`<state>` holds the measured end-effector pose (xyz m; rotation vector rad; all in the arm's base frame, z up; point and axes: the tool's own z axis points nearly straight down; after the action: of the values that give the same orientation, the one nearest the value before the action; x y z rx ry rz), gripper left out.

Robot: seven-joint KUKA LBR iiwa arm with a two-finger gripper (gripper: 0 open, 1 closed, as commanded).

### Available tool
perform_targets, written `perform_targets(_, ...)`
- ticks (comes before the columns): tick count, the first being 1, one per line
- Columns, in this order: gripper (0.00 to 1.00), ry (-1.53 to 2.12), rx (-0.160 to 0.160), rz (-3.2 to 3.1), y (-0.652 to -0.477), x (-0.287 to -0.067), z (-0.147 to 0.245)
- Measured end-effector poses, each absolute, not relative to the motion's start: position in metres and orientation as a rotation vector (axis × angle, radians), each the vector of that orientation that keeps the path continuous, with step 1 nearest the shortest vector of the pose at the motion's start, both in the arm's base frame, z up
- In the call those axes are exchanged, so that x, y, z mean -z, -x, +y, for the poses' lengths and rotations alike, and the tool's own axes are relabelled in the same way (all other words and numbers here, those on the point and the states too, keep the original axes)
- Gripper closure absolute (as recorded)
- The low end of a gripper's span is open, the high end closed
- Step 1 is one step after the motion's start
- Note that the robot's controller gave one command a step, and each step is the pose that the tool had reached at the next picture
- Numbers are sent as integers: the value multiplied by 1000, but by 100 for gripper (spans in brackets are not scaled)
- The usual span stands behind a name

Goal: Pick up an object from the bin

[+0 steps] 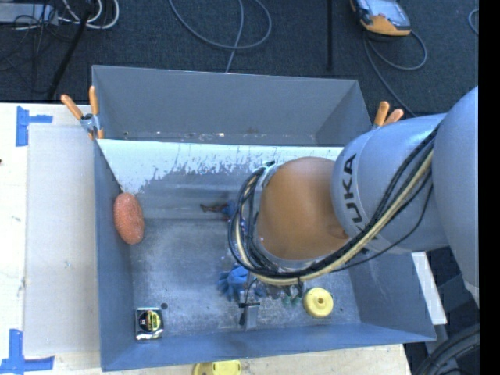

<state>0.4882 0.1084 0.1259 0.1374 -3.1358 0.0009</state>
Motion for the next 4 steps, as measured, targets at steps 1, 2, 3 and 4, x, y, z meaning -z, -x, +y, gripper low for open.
perform_targets(1, 0, -280, 0, -3129, -508, -117, 103)
perform_targets(2, 0, -98, 0, -3139, -505, -103, 93)
perform_targets(3, 100, -121, 1, -3139, -527, -85, 71)
perform_targets(4, 100, -119, 2, -3139, -527, -85, 71)
